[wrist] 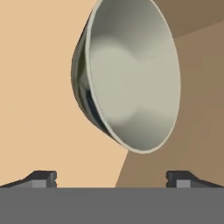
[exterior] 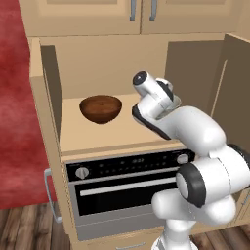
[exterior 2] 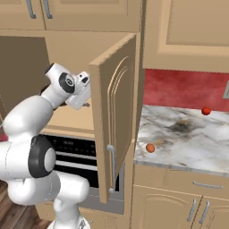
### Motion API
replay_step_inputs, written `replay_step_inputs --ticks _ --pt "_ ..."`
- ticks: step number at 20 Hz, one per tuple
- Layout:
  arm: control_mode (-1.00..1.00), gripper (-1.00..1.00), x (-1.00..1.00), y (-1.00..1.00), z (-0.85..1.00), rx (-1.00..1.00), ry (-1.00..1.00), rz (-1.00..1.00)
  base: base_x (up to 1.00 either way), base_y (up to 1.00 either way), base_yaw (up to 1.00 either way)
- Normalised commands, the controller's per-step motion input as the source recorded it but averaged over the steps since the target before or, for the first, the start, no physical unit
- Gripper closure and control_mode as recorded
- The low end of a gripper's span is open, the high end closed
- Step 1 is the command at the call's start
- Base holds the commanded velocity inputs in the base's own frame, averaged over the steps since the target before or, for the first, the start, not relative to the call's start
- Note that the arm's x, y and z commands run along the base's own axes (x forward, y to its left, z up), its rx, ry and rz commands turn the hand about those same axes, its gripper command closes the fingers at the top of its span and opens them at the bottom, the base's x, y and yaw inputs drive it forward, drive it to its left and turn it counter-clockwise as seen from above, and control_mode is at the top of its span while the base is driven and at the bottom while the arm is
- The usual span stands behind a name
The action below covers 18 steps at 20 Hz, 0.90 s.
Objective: Pick both bowls and place them on the counter. Then place the lime in one bowl and place the egg in the other bowl.
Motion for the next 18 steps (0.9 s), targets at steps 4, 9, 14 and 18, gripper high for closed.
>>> replay_step_inputs --ticks 4,9,14,18 --pt "-1.0 -1.0 0.22 0.0 -0.19 0.0 0.08 0.0 0.0 0.0 0.0" --pt "-1.0 -1.0 0.22 0.0 -0.24 0.0 0.03 0.0 0.0 0.0 0.0" --pt "-1.0 -1.0 0.25 0.0 -0.22 0.0 0.0 0.0 0.0 0.0 0.0" --pt "-1.0 -1.0 0.24 0.0 -0.11 0.0 0.0 0.02 0.0 0.0 0.0"
